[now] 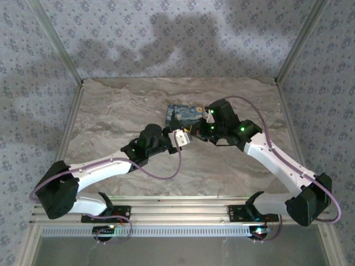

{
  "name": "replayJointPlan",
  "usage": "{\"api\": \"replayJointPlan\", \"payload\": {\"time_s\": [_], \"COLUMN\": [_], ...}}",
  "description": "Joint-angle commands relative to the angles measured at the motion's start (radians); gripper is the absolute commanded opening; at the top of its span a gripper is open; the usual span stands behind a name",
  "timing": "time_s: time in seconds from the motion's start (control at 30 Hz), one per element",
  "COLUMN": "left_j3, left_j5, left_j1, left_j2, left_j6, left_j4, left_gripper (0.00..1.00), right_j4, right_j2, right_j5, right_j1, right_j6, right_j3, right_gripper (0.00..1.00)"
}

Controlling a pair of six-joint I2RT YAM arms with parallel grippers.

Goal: Unlock the padlock with the key

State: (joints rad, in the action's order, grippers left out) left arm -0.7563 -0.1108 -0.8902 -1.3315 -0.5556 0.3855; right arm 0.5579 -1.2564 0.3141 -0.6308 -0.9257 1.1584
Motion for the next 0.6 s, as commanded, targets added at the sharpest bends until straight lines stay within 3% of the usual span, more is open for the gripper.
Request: {"api": "replayJointPlan", "payload": {"time_s": [0.0, 0.07, 0.1, 0.17, 0.27, 0.4, 0.57], "left_j3": [-0.046, -0.046, -0.045, -0.052, -0.069, -0.057, -0.046], "left_j5": [0.012, 0.018, 0.022, 0.029, 0.021, -0.090, -0.382], "left_j1": [-0.016, -0.018, -0.018, -0.019, -0.014, 0.035, 0.170], "left_j2": [0.017, 0.032, 0.038, 0.049, 0.057, 0.087, 0.155], "left_j6": [-0.009, 0.005, 0.013, 0.032, 0.066, 0.168, 0.349], "left_j4": [-0.069, -0.089, -0.096, -0.127, -0.195, -0.239, -0.283], "left_gripper": [0.02, 0.00, 0.00, 0.00, 0.00, 0.00, 0.00], "right_j4": [-0.025, -0.030, -0.032, -0.037, -0.034, -0.046, -0.176], "right_j2": [0.014, 0.011, 0.010, 0.013, 0.032, 0.098, 0.241], "right_j5": [0.034, 0.041, 0.042, 0.037, 0.026, -0.019, -0.100], "right_j1": [-0.002, 0.000, 0.001, 0.003, 0.012, 0.039, 0.065], "right_j6": [-0.026, -0.027, -0.026, -0.021, 0.017, 0.118, 0.331], "right_j3": [-0.004, -0.002, -0.002, 0.001, 0.007, 0.002, -0.082], "right_gripper": [0.00, 0.03, 0.12, 0.39, 0.58, 0.61, 0.62]}}
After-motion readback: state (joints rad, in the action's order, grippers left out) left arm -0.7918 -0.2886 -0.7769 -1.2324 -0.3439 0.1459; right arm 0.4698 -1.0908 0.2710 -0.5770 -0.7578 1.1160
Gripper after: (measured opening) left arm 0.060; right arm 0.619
